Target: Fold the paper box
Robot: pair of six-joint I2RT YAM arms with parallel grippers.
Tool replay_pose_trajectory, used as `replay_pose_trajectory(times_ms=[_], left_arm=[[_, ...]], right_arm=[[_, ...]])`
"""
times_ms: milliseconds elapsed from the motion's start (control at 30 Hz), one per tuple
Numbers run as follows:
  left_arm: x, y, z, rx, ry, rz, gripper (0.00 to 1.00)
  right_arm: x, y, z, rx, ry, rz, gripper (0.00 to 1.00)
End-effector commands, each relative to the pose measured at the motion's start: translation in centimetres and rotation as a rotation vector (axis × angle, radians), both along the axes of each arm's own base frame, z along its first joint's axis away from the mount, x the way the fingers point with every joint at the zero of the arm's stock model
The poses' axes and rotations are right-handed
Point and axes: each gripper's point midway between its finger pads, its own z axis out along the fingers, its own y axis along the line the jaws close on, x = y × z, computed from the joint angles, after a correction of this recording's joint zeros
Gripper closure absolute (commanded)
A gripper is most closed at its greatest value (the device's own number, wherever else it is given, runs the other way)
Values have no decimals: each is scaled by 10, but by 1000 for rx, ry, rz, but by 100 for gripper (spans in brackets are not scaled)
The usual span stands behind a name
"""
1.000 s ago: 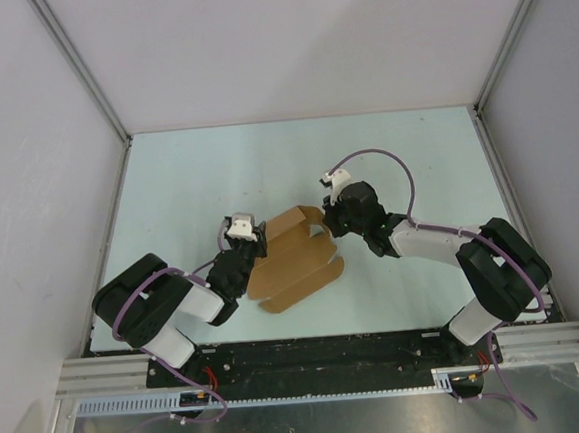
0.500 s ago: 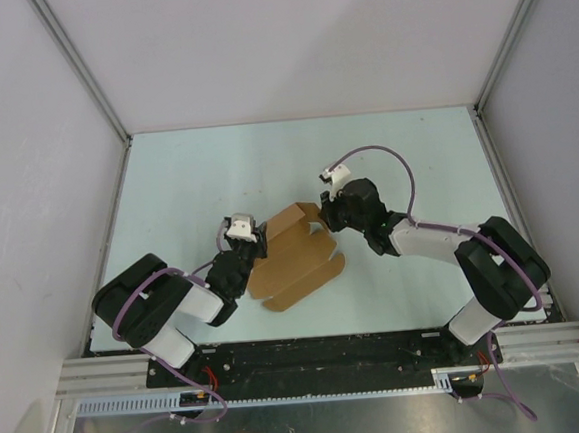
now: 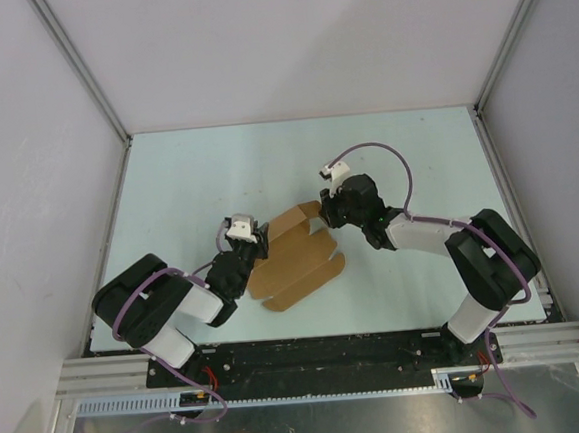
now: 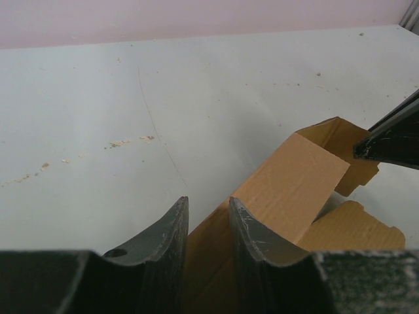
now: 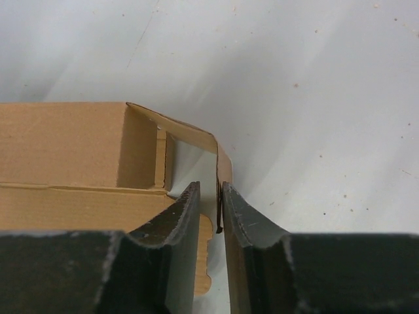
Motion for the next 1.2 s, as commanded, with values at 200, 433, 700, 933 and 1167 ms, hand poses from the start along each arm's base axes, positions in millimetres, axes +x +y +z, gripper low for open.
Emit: replay_pose_trajectory(times_ms=[200,433,700,933,1167], left_arm=[[-7,-3,-18,12,57,-29,64],[-7,-4,-18,9,58,-33,65],[-9,-5,-22,7,70,-47,65],[-11,-8,-24,5,78,-62,65],[-12,-9,-27,6,87,-64,65]], right_arm=[[16,20,29,91,-39,11,90],[16,30,25,115,-20,18,92],[20,39,29,135,-31,14,92],[25,48,19,130,-7,37,88],[22,47,16,101,-1,27,80]])
